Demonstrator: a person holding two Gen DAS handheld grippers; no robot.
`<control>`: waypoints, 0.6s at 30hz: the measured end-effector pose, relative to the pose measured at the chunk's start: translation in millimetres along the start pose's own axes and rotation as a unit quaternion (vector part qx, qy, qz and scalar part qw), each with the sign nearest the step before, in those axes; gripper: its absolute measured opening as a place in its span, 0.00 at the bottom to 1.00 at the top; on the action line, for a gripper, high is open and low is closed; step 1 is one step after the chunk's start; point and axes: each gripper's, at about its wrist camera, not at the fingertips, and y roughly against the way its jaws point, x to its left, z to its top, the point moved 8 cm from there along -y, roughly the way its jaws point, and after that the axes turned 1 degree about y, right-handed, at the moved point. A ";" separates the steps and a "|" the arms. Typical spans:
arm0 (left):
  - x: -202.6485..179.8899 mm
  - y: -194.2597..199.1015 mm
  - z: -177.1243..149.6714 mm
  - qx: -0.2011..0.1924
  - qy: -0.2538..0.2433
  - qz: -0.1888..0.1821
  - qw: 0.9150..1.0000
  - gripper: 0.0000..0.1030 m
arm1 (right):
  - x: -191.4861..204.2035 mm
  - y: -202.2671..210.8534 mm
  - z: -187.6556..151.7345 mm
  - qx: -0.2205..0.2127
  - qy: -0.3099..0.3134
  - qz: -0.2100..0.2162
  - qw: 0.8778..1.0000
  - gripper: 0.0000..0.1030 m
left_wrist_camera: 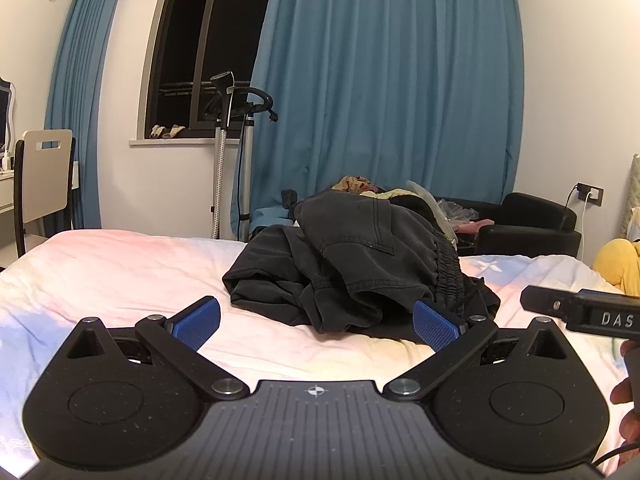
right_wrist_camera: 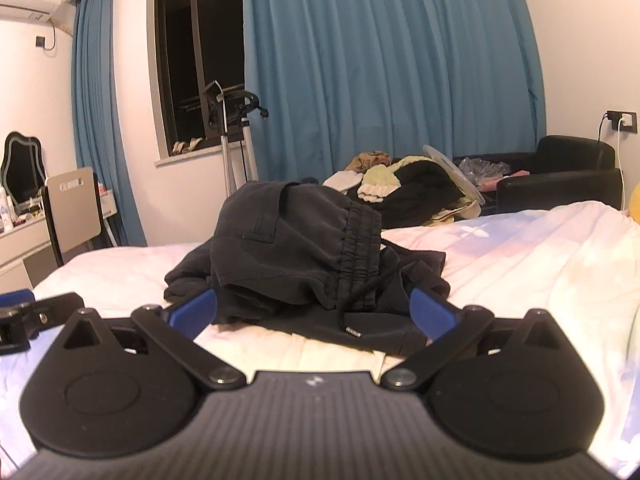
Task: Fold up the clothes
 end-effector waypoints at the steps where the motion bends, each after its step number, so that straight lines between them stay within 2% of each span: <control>1: -0.1 -0.1 -0.1 0.001 0.001 -0.001 1.000 1.00 | 0.1 0.5 -0.3 0.001 0.001 0.001 1.000 1.00; 6: 0.6 0.2 0.0 -0.002 0.002 -0.001 1.000 1.00 | 0.0 -9.9 -6.1 0.017 0.006 -0.001 1.000 1.00; 7: 0.0 0.7 1.0 -0.001 0.001 -0.001 1.000 1.00 | -0.8 -6.2 -7.8 0.009 0.005 0.001 1.000 1.00; 9: -3.4 -6.5 -0.9 0.009 -0.004 0.000 1.000 1.00 | 2.2 -7.6 -6.1 0.015 0.009 0.000 1.000 1.00; 11: -0.6 2.9 -1.4 0.004 -0.002 -0.003 1.000 1.00 | 2.8 -14.2 -6.6 0.024 0.009 -0.002 1.000 1.00; 18: -1.3 -4.0 -5.7 0.010 -0.008 0.004 1.000 1.00 | 5.8 -9.5 -5.4 0.022 0.010 -0.002 1.000 1.00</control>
